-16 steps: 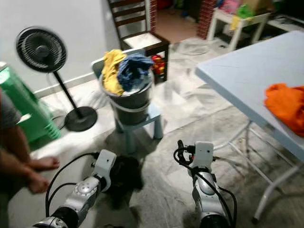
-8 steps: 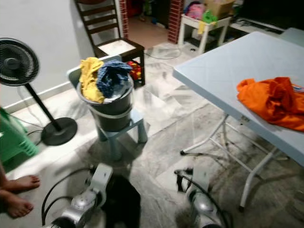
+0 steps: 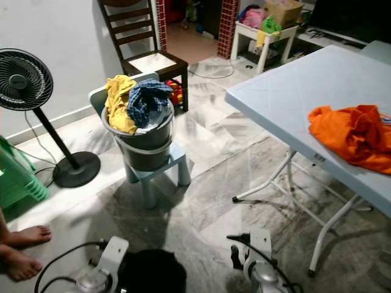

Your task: Hang hanger

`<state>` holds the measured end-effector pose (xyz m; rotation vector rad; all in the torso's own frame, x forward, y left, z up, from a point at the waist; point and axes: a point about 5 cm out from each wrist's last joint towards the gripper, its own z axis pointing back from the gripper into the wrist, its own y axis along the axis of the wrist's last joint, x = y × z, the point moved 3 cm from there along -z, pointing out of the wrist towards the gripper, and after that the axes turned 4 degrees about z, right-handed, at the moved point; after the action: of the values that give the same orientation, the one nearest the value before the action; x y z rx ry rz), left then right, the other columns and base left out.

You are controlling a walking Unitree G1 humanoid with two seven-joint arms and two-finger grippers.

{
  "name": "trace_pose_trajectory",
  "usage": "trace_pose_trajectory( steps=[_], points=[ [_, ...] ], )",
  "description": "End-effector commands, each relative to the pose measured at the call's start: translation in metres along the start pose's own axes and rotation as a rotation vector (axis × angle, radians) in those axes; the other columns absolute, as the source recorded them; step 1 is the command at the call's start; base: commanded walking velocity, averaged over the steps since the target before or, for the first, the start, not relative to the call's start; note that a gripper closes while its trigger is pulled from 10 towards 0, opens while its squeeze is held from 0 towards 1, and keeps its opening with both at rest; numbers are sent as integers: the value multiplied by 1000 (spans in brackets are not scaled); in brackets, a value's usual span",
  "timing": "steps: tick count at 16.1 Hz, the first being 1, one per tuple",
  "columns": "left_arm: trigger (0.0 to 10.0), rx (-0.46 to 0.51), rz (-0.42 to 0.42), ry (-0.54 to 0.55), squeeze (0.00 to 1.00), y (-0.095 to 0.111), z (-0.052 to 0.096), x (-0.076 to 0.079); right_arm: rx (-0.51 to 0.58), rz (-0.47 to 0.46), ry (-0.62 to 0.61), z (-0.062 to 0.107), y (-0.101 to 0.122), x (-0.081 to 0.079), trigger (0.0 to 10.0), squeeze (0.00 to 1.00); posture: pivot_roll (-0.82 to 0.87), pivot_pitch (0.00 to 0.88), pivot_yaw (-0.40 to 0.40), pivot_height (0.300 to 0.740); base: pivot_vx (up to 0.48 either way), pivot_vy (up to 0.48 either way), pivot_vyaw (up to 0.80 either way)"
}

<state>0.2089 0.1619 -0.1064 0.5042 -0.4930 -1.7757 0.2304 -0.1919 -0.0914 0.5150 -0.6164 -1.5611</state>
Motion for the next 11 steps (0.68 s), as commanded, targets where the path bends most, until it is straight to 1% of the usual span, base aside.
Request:
trace_pose_trajectory(
  steps=[1, 3, 4, 5, 7, 11],
  points=[
    [10000, -23, -10, 7, 0, -8, 1, 3, -44, 27, -4, 2, -13, 5, 10000, 0, -62, 0, -12, 740, 0, 0, 0],
    [10000, -32, -7, 3, 0, -12, 1, 6, -75, 77, 14, 5, -24, 6, 10000, 0, -56, 3, -18, 740, 0, 0, 0],
    [10000, -36, 7, -5, 0, -13, 1, 10, -102, 119, 19, 7, -32, 6, 10000, 0, -55, 5, -19, 740, 0, 0, -800],
    [10000, -37, 7, -8, 0, -13, 1, 11, -106, 130, 21, 7, -34, 6, 10000, 0, -55, 6, -19, 740, 0, 0, -800],
    [10000, -30, 4, -15, 0, -15, 2, 6, -109, 132, 22, 8, -37, 6, 10000, 0, -60, 8, -16, 740, 0, 0, -800],
    [10000, -40, -15, -15, 0, -18, 3, 3, -117, 149, 32, 9, -40, 4, 10000, 0, -71, 12, -10, 740, 0, 0, -800]
  ],
)
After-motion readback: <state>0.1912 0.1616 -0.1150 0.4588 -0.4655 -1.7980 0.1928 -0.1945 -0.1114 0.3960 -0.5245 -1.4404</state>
